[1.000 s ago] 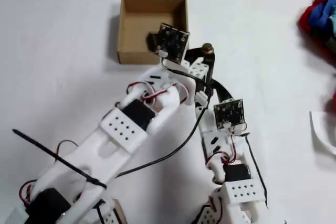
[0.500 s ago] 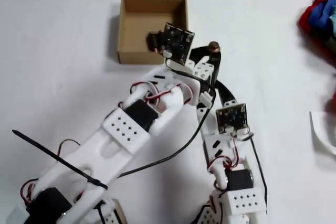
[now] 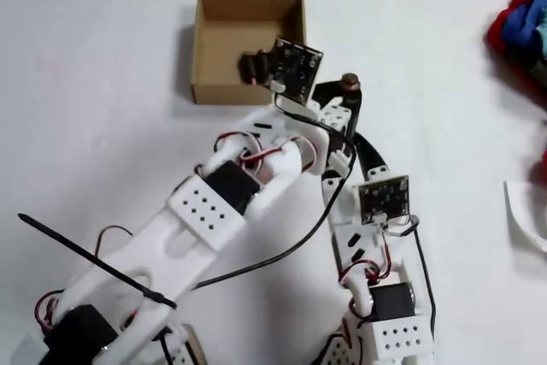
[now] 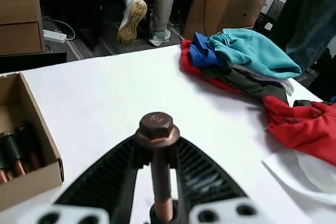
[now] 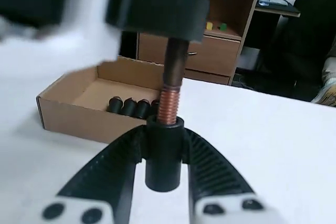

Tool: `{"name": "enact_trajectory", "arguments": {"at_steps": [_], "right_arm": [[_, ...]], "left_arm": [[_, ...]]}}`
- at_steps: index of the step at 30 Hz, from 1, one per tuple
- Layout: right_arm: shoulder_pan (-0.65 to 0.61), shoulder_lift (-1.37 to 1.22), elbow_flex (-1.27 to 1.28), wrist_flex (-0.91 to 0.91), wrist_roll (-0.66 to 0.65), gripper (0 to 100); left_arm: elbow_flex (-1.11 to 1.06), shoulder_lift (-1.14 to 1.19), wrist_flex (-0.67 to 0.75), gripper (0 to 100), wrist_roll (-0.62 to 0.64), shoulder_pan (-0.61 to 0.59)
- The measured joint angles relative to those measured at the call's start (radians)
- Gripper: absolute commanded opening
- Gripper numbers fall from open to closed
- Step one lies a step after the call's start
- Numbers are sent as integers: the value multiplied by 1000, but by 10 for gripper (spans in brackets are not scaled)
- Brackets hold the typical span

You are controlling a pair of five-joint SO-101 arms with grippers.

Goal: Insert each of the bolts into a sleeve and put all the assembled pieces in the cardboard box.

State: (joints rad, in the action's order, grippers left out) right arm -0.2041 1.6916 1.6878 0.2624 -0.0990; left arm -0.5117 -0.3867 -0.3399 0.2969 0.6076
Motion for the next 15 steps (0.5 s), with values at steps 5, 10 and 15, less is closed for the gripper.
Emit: {"name": "enact_trajectory", "arguments": {"at_steps": [5, 10, 15], "right_arm": [[35, -2, 2, -18, 87, 20], [37, -2, 2, -20, 98, 20], [41, -3, 2, -20, 100, 20]], "left_arm": [[12, 2, -40, 25, 0, 3], [15, 2, -40, 25, 0, 8], [-26, -2, -26, 27, -5, 34]]}}
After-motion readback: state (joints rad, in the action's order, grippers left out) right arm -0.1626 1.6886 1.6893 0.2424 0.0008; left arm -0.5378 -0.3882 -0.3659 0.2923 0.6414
